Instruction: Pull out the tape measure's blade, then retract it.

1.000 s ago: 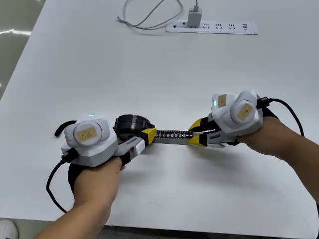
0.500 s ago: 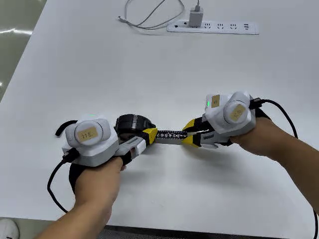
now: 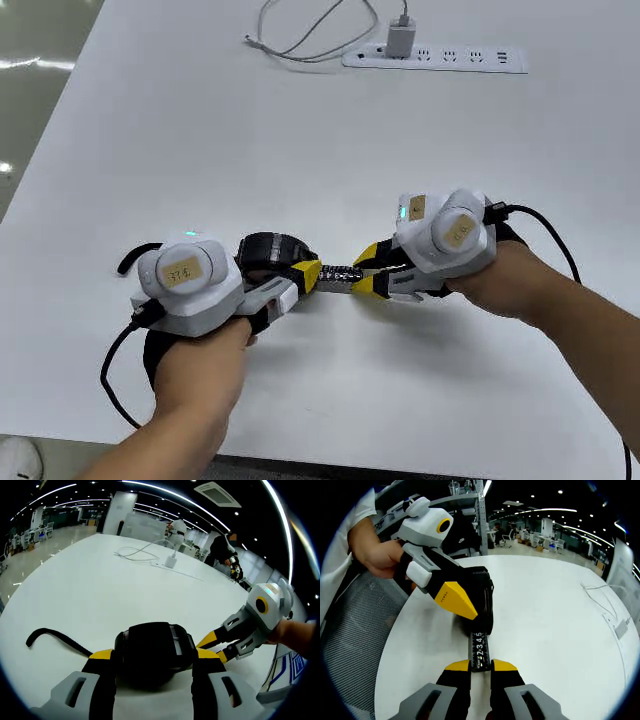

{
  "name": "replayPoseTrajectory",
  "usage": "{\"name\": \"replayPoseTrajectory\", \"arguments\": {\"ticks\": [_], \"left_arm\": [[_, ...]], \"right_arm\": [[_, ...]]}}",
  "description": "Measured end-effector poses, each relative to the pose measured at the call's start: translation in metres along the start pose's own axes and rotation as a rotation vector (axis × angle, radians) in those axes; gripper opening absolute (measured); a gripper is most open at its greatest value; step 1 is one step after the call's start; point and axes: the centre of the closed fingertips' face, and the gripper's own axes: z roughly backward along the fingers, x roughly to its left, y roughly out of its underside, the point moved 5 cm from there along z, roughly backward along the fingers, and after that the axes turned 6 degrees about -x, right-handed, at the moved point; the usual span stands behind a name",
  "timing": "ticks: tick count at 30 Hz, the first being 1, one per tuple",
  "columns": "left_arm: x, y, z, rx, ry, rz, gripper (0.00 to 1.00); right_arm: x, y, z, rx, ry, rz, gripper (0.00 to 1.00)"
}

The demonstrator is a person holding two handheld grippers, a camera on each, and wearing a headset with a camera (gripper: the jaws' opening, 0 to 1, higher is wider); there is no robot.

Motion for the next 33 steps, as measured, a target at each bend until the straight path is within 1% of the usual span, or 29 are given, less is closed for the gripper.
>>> {"name": "replayPoseTrajectory", "arguments": {"ticks": [26,33], "left_arm": [[0.000,0.000,0.001,0.001,0.001,0.005,0.57],[-0.001,0.001,0.001,0.001,0.000,0.005,0.57]], "right_arm": [[0.002,-0.018,-0.025,-0.022,-0.018,0.013,0.11],[0.002,-0.021,-0.028,-0.028,-0.024,0.014,0.11]]}}
